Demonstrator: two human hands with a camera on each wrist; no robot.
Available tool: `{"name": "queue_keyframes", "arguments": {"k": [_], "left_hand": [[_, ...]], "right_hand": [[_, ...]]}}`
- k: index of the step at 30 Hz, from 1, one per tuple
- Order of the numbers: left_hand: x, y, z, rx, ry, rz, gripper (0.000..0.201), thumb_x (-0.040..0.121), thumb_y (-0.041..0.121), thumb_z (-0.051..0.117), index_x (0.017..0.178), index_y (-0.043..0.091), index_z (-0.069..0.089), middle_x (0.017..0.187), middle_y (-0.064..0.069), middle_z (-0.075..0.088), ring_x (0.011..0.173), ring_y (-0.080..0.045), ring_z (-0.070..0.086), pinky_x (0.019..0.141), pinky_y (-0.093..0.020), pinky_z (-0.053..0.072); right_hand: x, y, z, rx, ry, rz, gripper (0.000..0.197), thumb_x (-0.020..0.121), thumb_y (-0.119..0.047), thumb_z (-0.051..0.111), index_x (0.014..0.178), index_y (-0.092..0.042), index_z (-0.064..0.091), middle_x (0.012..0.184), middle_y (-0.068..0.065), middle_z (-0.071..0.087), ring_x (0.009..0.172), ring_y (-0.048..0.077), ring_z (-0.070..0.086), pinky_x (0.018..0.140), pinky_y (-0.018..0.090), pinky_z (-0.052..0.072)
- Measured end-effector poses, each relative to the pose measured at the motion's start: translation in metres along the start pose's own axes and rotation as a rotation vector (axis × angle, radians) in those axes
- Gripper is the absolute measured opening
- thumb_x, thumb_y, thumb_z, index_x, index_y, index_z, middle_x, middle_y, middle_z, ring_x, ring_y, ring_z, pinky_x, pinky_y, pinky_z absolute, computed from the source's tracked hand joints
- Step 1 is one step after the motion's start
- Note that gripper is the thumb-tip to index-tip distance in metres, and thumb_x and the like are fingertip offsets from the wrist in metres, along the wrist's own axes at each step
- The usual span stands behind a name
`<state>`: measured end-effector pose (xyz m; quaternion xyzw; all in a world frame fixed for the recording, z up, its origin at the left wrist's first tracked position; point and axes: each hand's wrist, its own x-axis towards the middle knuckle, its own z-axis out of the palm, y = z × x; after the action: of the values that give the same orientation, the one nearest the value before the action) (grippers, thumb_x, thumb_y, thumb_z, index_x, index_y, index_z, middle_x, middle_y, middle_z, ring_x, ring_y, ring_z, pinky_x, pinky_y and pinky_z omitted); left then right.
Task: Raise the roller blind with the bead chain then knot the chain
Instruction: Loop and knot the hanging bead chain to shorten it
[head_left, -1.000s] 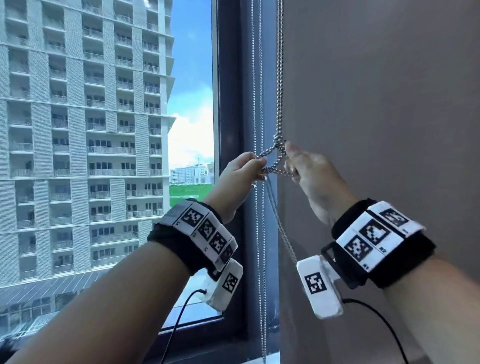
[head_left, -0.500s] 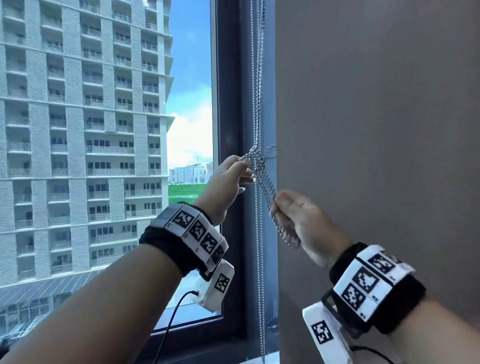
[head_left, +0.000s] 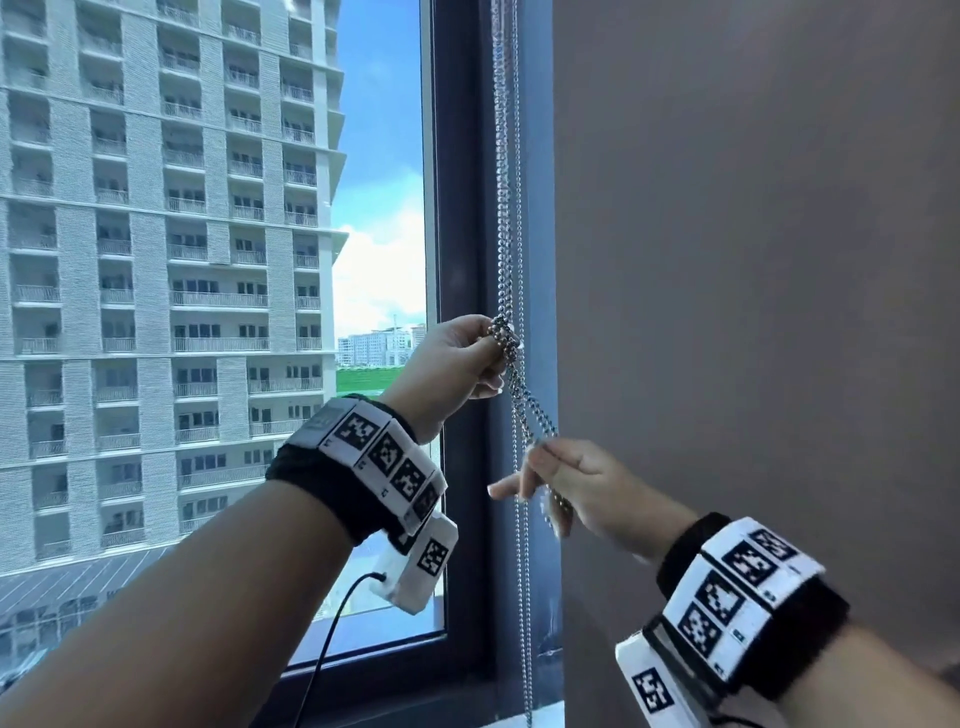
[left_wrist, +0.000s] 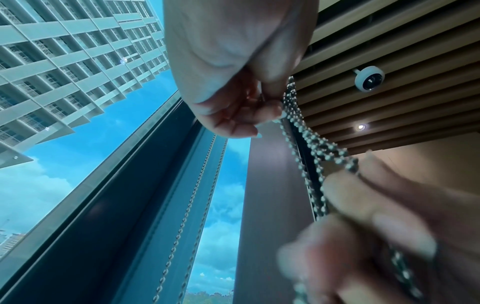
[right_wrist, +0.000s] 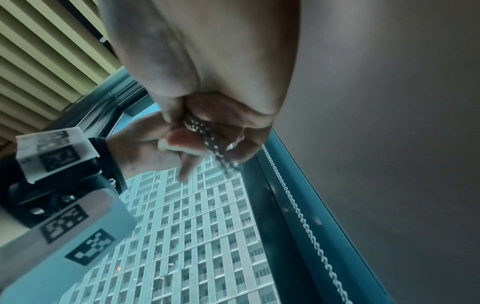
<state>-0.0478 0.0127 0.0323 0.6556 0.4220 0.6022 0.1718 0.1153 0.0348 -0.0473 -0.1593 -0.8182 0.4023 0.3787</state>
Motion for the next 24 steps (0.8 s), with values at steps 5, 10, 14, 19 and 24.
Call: {"name": "queue_keyframes", "arguments": {"k": [5,10,14,19,24], "left_hand": [[-0.001,-0.004,-0.004,-0.011,0.000,0.020,0.022,0.095,0.006,0.050,0.107,-0.010,0.060,0.063,0.002,0.058,0.052,-0.004,0.053,0.060,-0.018,0.051],[-0.002,-0.002,-0.001,-0.049,-0.002,0.025,0.020,0.095,0.006,0.050,0.107,-0.003,0.064,0.076,-0.006,0.058,0.061,-0.008,0.053,0.064,-0.016,0.051],[-0.004,0.006,0.002,-0.083,-0.019,0.019,0.022,0.095,0.002,0.046,0.097,0.008,0.067,0.076,-0.003,0.058,0.064,-0.010,0.053,0.063,-0.015,0.048],[-0.012,0.014,0.009,-0.422,-0.116,-0.098,0.033,0.091,-0.007,0.033,0.099,0.001,0.064,0.078,-0.011,0.059,0.062,-0.019,0.066,0.070,-0.032,0.058],[-0.018,0.009,0.015,-0.528,-0.246,-0.160,0.033,0.094,0.003,0.029,0.115,0.000,0.054,0.078,-0.007,0.055,0.061,-0.015,0.056,0.063,-0.026,0.055]], "right_hand": [[-0.001,-0.004,-0.005,0.311,0.049,-0.060,0.035,0.094,-0.035,0.040,0.073,-0.010,0.053,0.048,0.009,0.061,0.038,0.020,0.043,0.048,0.042,0.044],[-0.003,0.000,-0.001,0.306,-0.262,0.188,0.031,0.096,-0.035,0.040,0.086,-0.010,0.055,0.073,0.018,0.070,0.027,0.007,0.029,0.034,0.021,0.044],[-0.008,0.014,0.007,0.246,-0.261,0.282,0.030,0.099,-0.037,0.038,0.083,-0.016,0.051,0.085,0.019,0.069,0.032,0.007,0.027,0.033,0.019,0.040],[-0.003,0.026,0.010,0.123,-0.167,0.273,0.031,0.101,-0.032,0.035,0.080,-0.013,0.048,0.064,0.011,0.064,0.032,0.009,0.032,0.034,0.020,0.039],[-0.002,0.036,0.017,0.022,-0.126,0.329,0.033,0.102,-0.029,0.032,0.080,-0.010,0.048,0.061,0.011,0.063,0.037,0.017,0.051,0.042,0.024,0.044]]}}
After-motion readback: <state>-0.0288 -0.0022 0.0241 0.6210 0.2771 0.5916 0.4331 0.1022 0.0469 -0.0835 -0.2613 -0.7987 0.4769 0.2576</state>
